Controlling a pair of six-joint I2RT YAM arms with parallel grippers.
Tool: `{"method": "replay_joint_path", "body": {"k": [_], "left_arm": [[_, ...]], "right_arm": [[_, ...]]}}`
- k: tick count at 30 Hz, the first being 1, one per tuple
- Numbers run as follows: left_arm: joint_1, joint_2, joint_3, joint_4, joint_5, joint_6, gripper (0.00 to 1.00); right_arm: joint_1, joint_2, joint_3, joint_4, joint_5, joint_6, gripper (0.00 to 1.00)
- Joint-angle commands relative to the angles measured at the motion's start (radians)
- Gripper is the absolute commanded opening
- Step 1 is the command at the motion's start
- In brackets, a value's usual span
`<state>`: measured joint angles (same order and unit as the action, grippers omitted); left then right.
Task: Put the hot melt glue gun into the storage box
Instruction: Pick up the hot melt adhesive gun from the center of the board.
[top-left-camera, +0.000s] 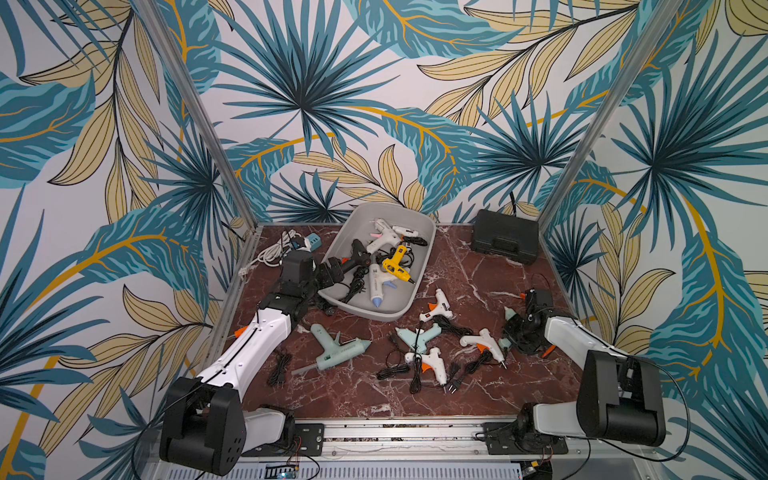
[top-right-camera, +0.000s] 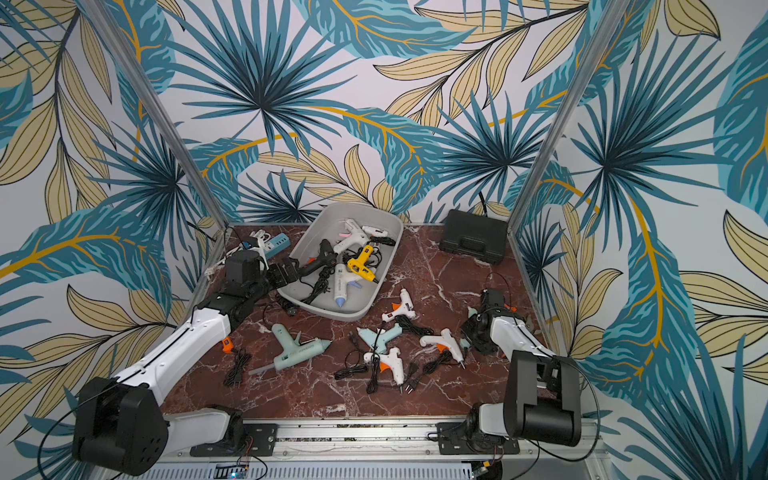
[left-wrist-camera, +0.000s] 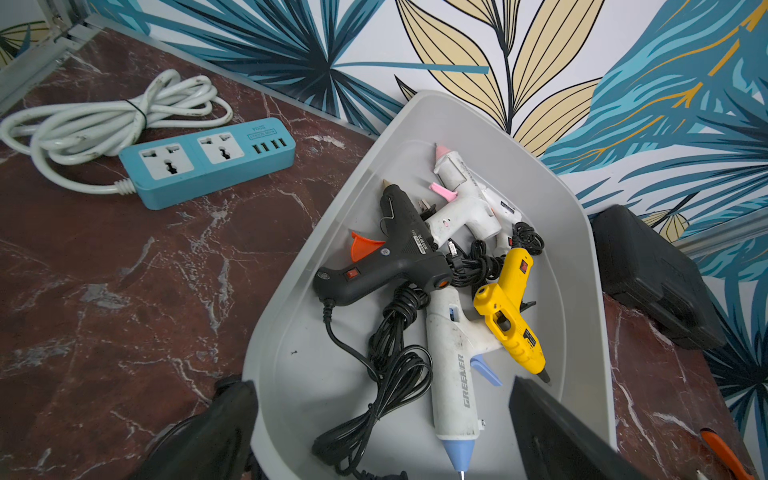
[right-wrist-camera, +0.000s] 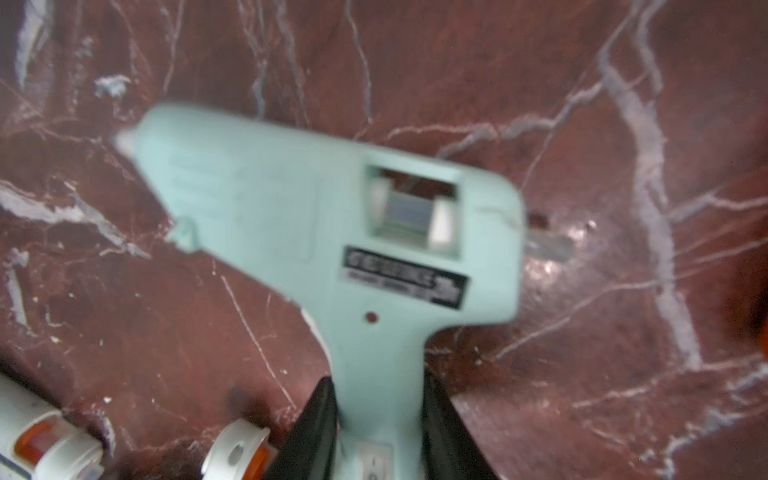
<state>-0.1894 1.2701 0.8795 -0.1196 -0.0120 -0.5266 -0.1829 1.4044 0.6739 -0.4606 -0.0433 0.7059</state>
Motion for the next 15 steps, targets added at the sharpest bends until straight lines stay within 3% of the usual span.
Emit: {"method": "replay_joint_path", "body": {"k": [1, 6, 15], "left_arm": [[0.007, -0.012, 0.011, 0.008, -0.011, 0.011, 1.00], [0.007, -0.005, 0.019, 0.004, -0.011, 0.004, 1.00], [0.007, -0.003, 0.024, 0.008, 0.007, -0.010, 1.00]], "right_arm": [[0.015, 0.043, 0.009, 0.009, 0.050, -0.020, 0.21], [0.038, 0.015, 0.088, -0.052, 0.087, -0.095, 0.00], [0.098, -0.152, 0.283, -0.201, 0.178, -0.310, 0.00]]}}
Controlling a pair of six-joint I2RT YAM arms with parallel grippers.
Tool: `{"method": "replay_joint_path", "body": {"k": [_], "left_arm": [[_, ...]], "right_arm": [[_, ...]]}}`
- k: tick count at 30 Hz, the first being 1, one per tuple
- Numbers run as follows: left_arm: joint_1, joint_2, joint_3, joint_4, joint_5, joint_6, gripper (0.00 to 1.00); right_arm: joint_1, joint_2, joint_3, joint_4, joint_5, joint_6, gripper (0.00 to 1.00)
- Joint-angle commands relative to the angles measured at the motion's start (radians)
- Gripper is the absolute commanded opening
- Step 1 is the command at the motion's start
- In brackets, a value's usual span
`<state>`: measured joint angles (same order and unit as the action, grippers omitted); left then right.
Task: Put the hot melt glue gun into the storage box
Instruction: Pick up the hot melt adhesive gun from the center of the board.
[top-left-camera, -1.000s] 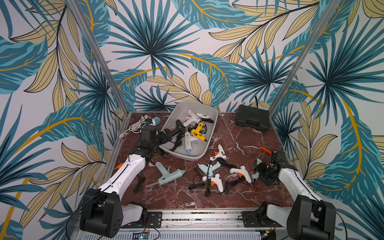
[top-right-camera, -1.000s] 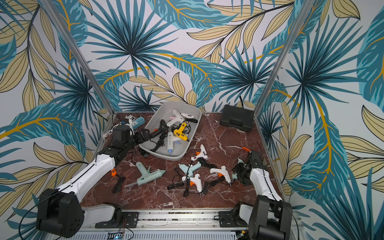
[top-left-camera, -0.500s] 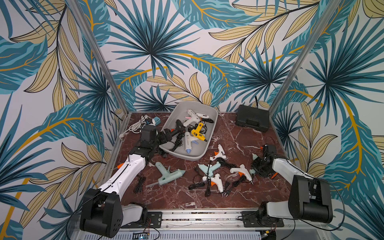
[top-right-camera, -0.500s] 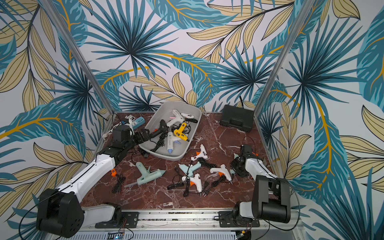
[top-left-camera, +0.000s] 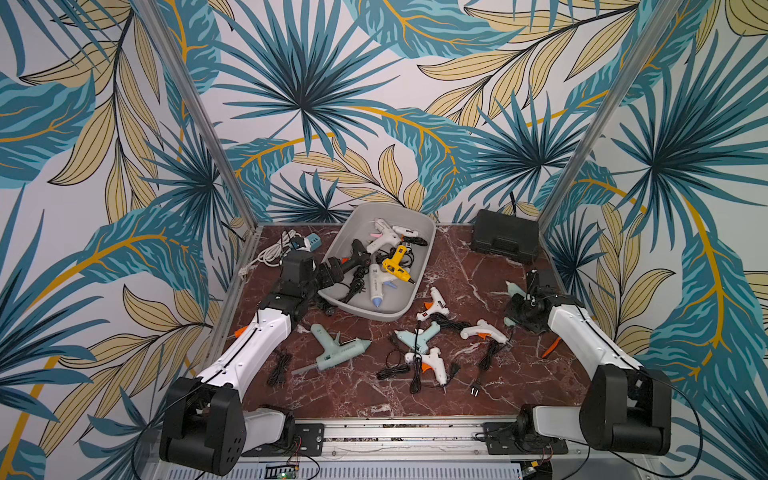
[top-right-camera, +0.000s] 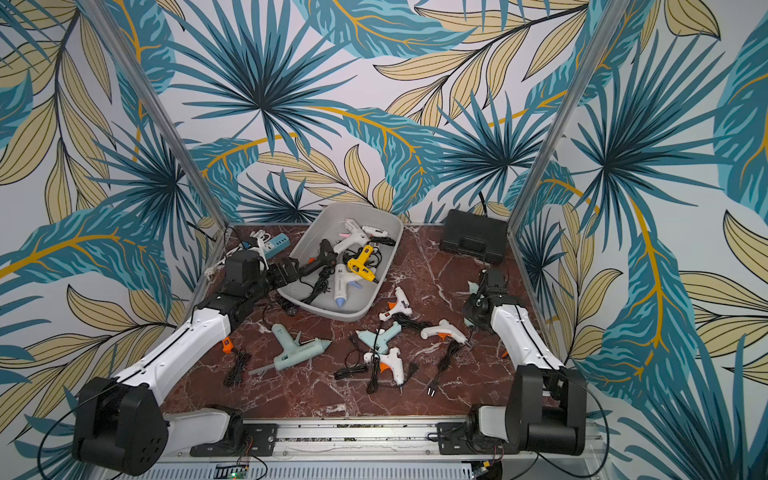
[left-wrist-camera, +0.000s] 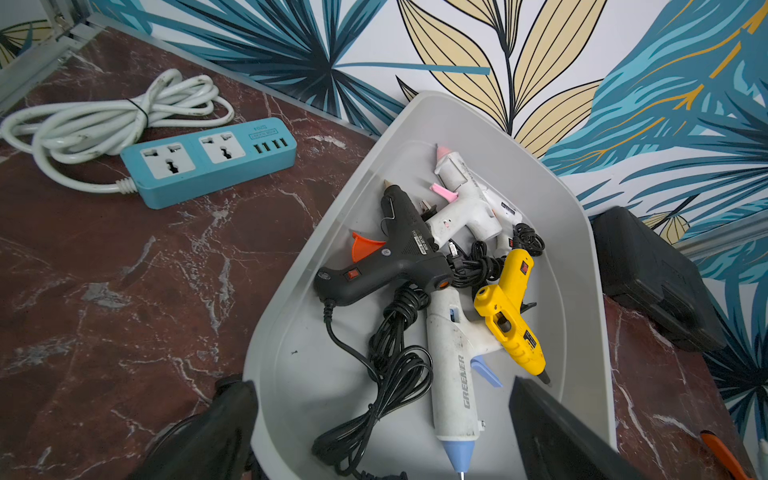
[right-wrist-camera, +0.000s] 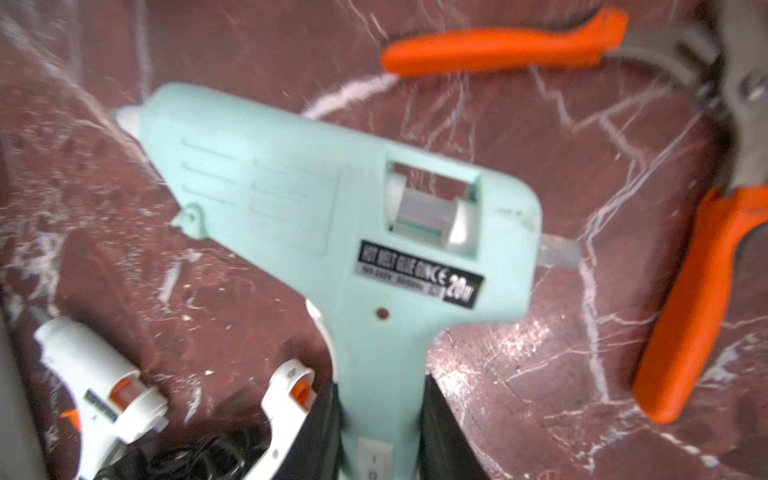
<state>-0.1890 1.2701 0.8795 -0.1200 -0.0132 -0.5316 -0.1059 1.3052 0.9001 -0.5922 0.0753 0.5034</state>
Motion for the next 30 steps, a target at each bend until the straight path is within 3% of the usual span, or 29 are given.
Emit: {"method": "replay_joint_path", "body": {"k": [1, 10, 15, 19, 24, 30], "left_arm": [[0.008, -0.003, 0.025, 0.008, 0.009, -0.007, 1.00], [0.007, 0.002, 0.033, 0.022, 0.030, -0.019, 1.00], [0.008, 0.005, 0.049, 0.022, 0.063, -0.025, 1.00], [0.007, 0.006, 0.068, 0.021, 0.117, -0.029, 1.00], [0.007, 0.003, 0.099, 0.030, 0.237, -0.038, 1.00], [-0.001, -0.004, 0.150, 0.088, 0.483, -0.045, 1.00]], "right_arm": [[0.031, -0.070, 0.082, -0.090, 0.067, -0.133, 0.00], [0.096, -0.178, 0.265, -0.210, 0.067, -0.308, 0.00], [0.110, -0.241, 0.290, -0.158, -0.098, -0.425, 0.00], [0.118, -0.297, 0.240, -0.007, -0.307, -0.486, 0.00], [0.136, -0.314, 0.181, 0.187, -0.496, -0.503, 0.00], [0.193, -0.287, 0.167, 0.313, -0.582, -0.532, 0.00]]}}
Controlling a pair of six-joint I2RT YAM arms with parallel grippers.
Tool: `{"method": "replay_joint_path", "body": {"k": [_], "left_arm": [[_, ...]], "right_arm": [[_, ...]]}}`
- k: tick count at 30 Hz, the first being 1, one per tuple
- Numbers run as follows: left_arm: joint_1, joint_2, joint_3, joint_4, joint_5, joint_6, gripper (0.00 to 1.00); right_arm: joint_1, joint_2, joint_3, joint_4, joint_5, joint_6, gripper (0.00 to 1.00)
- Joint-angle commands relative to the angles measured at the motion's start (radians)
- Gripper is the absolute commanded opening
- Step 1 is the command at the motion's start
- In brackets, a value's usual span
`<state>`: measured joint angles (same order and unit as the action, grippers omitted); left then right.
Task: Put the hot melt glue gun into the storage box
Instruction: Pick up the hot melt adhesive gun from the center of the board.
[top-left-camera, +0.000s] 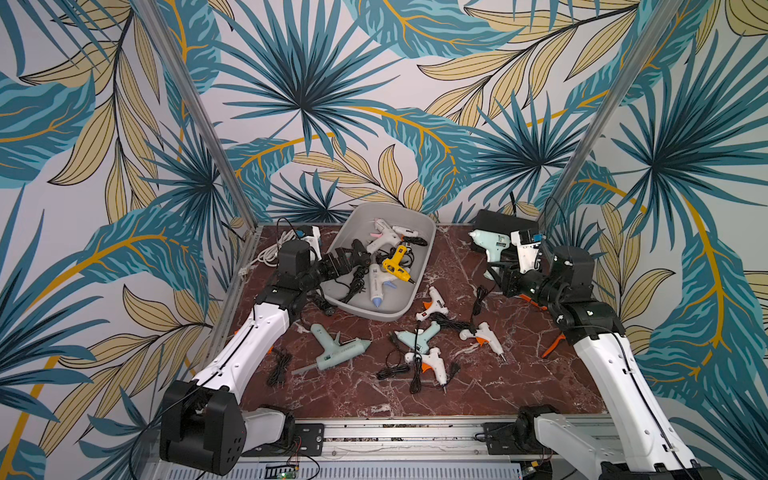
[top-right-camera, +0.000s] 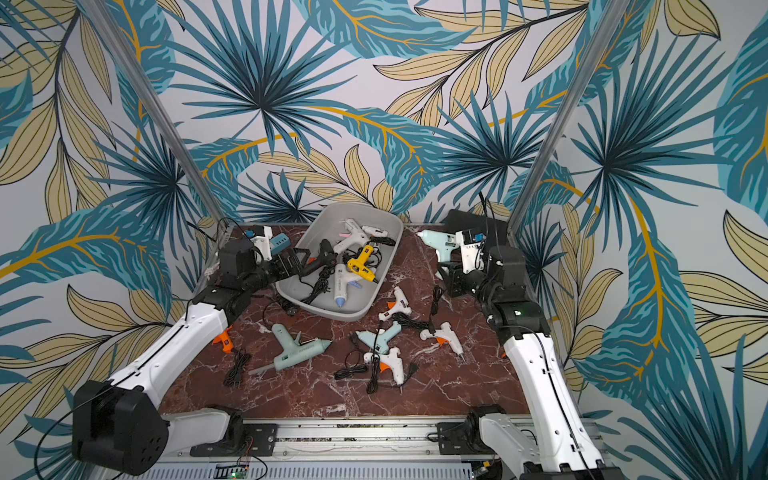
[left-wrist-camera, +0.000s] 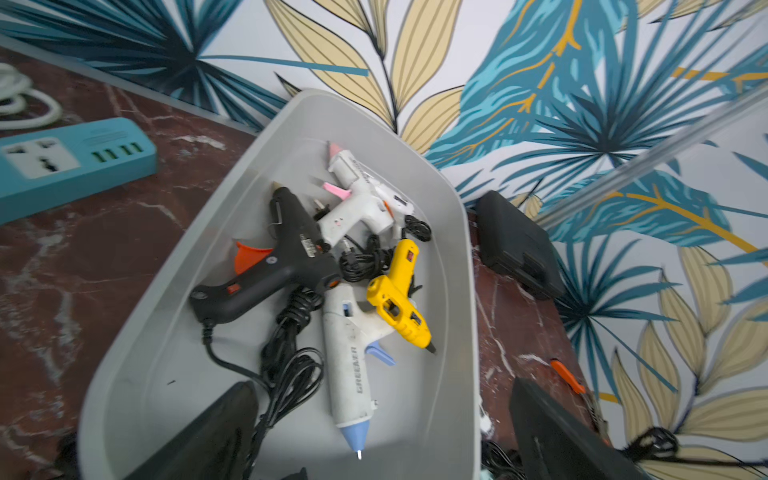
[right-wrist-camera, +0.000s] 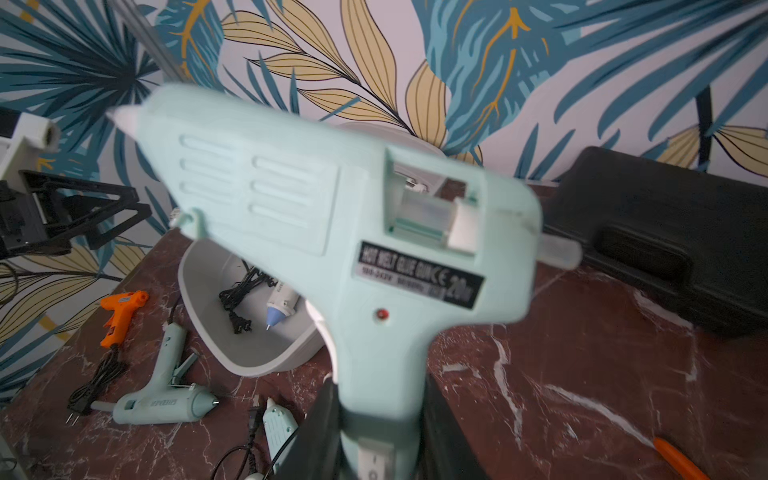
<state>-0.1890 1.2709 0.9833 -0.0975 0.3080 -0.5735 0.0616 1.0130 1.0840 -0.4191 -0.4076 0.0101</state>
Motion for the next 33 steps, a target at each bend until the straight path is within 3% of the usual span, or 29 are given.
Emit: {"method": "replay_joint_path", "body": {"k": [1, 10, 17, 22, 33], "left_arm": [[-0.007, -0.007, 0.056, 0.073, 0.191, -0.003, 1.00], [-0.184, 0.001, 0.194, 0.083, 0.303, 0.069, 1.00], [-0.274, 0.042, 0.324, 0.002, 0.292, 0.119, 1.00], [-0.282, 0.009, 0.314, 0.015, 0.202, 0.119, 1.00], [-0.272, -0.121, 0.226, -0.046, -0.139, 0.158, 1.00]], "right_arm": [[0.038, 0.009, -0.016, 0.153, -0.102, -0.041, 0.00], [0.145, 0.060, 0.025, 0.187, -0.052, -0.073, 0.00], [0.232, 0.130, 0.130, 0.080, 0.075, -0.139, 0.00], [0.267, 0.205, 0.289, 0.026, 0.166, -0.101, 0.00], [0.378, 0.472, 0.752, -0.125, 0.341, 0.062, 0.00]]}}
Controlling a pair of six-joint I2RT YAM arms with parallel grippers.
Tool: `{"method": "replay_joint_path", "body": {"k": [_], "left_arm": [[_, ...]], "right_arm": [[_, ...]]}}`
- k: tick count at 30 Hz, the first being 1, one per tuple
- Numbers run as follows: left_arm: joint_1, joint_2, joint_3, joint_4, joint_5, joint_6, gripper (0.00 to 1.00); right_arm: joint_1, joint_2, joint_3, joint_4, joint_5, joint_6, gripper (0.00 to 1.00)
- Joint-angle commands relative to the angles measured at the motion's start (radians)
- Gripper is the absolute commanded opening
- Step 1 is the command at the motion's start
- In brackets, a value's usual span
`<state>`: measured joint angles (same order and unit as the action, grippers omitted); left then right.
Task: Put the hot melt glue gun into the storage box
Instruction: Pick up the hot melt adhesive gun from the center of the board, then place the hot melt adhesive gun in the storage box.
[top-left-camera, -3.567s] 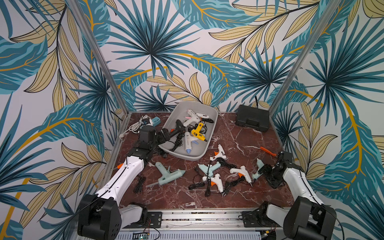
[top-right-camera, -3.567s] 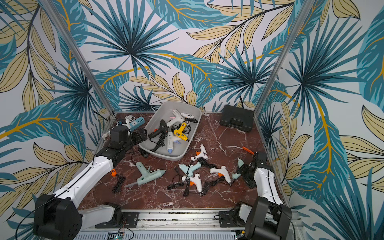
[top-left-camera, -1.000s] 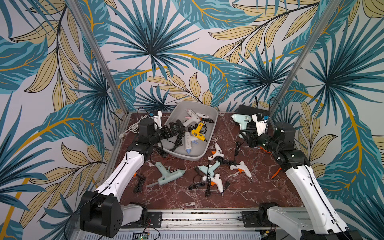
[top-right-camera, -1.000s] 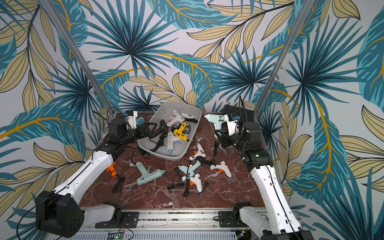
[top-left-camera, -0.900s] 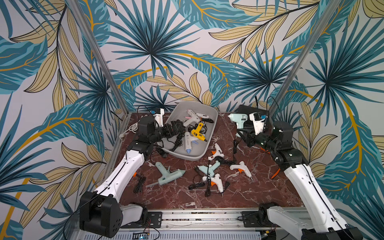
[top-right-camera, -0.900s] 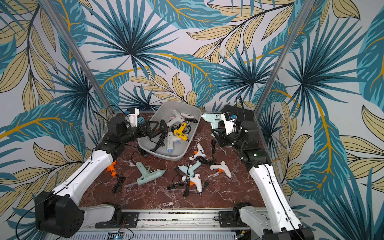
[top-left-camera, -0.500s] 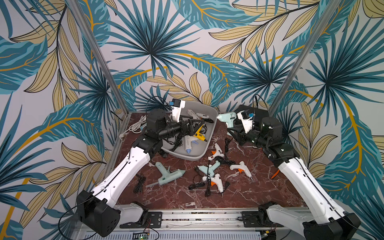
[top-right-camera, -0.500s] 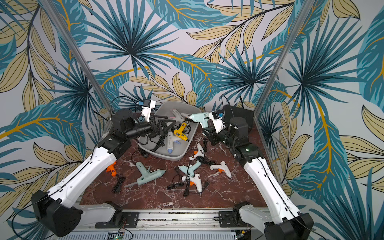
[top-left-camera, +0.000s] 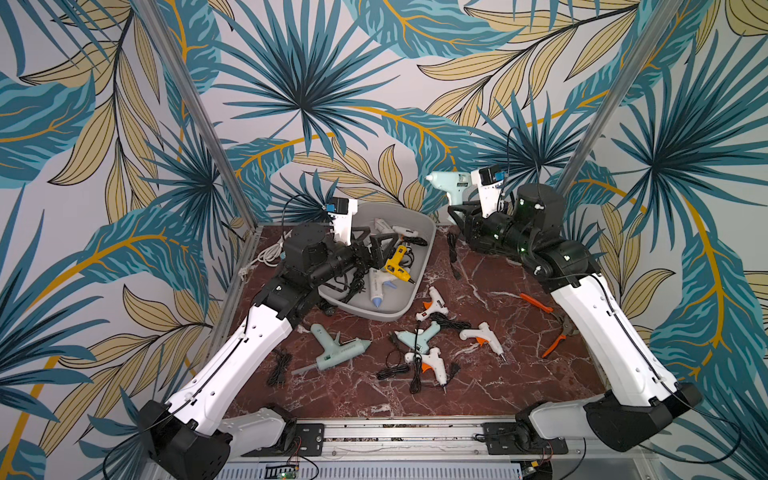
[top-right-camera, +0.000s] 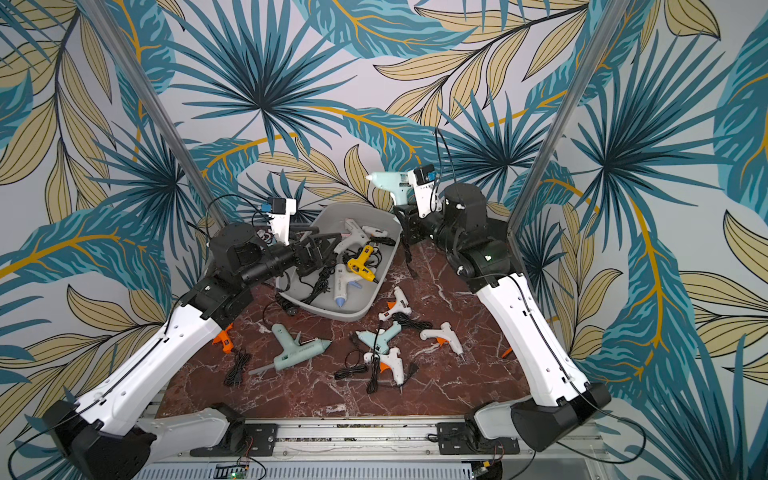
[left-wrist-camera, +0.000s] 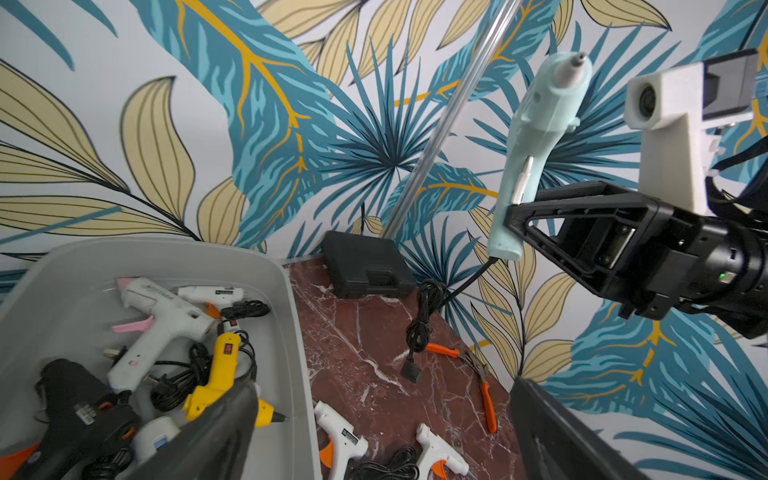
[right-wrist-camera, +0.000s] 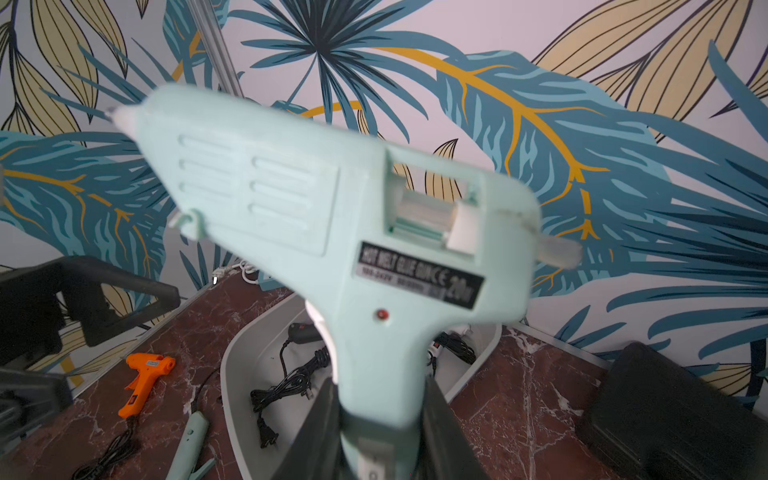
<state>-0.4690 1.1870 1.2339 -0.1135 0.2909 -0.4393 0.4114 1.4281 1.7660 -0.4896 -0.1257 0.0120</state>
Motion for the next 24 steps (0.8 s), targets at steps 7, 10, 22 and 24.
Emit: {"method": "replay_joint_path", "body": {"k": [7, 10, 22, 24], "left_arm": [[0.091, -0.103, -0.096, -0.071, -0.247, -0.030, 1.00], [0.138, -0.146, -0.142, -0.088, -0.305, -0.066, 1.00], [0.195, -0.258, -0.199, -0.155, -0.537, -0.037, 1.00], [0.198, -0.267, -0.200, -0.155, -0.569, -0.027, 1.00]], "right_arm": [[0.127, 0.280, 0.309, -0.183, 0.064, 0.045, 0.00], [0.139, 0.345, 0.344, -0.208, 0.047, 0.019, 0.00], [0.143, 0.533, 0.365, -0.269, -0.126, -0.138, 0.00], [0.155, 0.558, 0.365, -0.290, -0.153, -0.166, 0.00]]}}
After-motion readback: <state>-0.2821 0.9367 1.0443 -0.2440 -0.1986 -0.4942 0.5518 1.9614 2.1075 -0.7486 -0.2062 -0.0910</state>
